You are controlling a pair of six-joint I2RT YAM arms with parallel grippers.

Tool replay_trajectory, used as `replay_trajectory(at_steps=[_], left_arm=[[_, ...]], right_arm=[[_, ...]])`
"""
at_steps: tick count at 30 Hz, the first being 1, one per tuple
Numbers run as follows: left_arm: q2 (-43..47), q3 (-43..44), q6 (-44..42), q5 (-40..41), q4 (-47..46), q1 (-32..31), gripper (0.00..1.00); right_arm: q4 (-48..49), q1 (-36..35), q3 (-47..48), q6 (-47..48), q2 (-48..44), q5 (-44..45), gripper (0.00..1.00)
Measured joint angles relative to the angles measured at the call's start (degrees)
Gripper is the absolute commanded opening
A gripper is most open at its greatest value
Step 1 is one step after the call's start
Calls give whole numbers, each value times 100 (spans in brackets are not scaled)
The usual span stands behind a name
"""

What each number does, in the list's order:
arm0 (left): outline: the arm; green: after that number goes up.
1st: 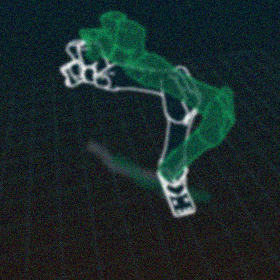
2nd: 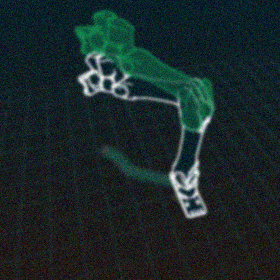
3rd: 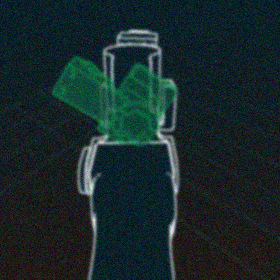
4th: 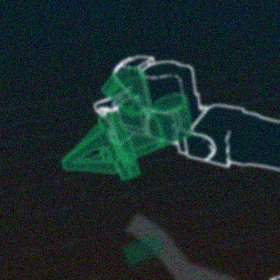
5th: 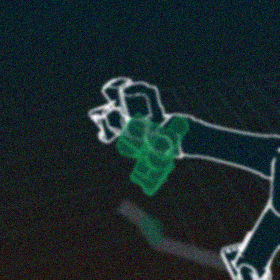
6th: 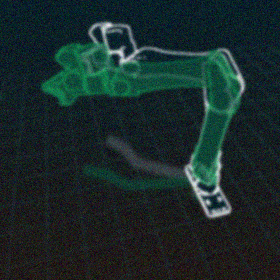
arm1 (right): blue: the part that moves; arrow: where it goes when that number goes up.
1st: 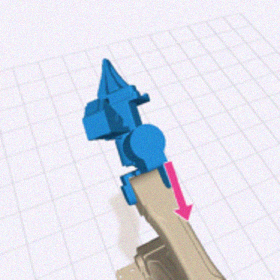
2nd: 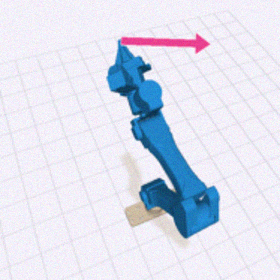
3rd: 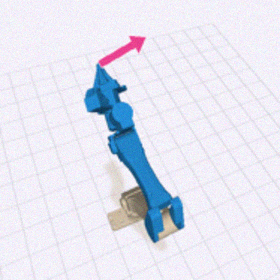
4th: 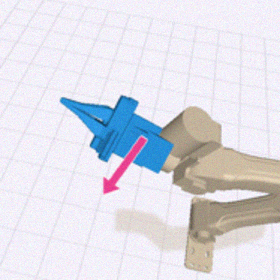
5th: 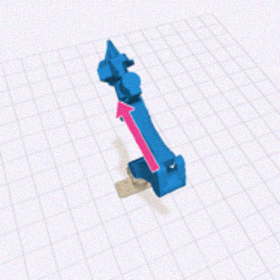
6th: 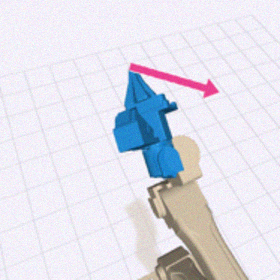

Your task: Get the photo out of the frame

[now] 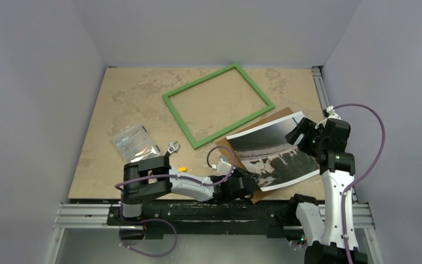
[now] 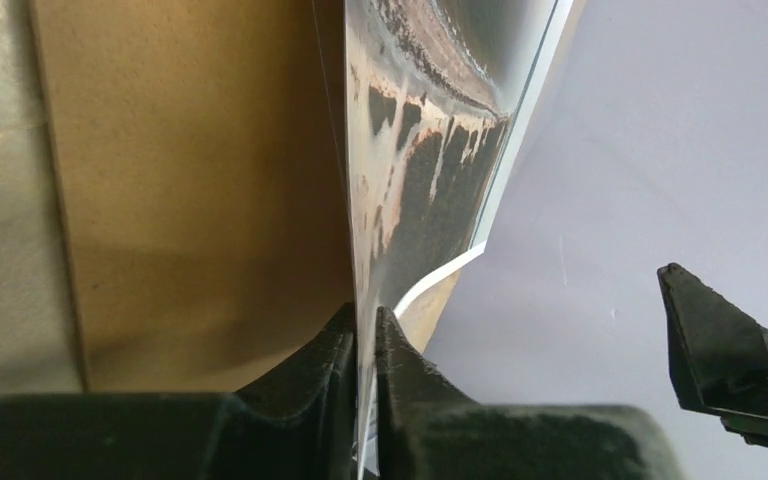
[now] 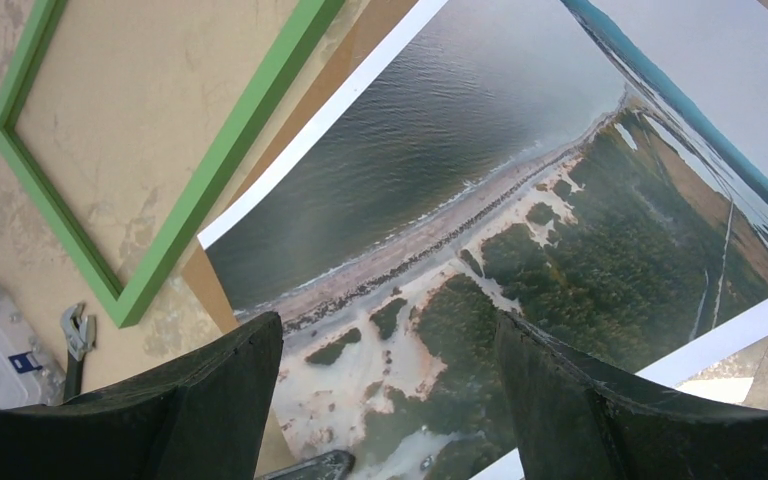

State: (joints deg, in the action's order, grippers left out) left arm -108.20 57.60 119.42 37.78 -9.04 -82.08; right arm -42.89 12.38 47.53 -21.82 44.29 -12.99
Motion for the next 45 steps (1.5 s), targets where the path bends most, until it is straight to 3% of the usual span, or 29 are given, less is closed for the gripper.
replay_trajectory(at_steps=[3,6,11,16,22,26,32,38,42,45], left_arm=[[66,-216,-4,-76,-291,55,40],[400,-710,-4,-186,-332,57,54],[1283,-1375,-170,-422,-179,28,61],[2603,-1685,-1150,-737,334,28,61],[4743,-1298,-4011,-1213,1786,737,62],[5746,63,-6498,-1340,2907,1436,65],[6382,2168,-9379,-1252,3814,1694,65],[6559,2900,-11003,-997,4164,1716,66],[6481,2953,-11462,-739,4430,1716,66],[6419,2959,-11702,-588,4531,1718,66]], right_arm=[[0,0,4,7,0,0,76],[0,0,4,7,0,0,77],[-55,0,72,4,2,0,76],[-282,0,428,7,35,-7,76],[-750,0,1156,109,44,-66,77],[-1145,-2,1694,262,4,-160,80],[-1377,-2,2511,413,-391,-13,82],[-1316,-2,2677,389,-1130,313,87],[-1233,-2,2656,382,-1349,468,89],[-1117,-2,2570,352,-1440,538,98]])
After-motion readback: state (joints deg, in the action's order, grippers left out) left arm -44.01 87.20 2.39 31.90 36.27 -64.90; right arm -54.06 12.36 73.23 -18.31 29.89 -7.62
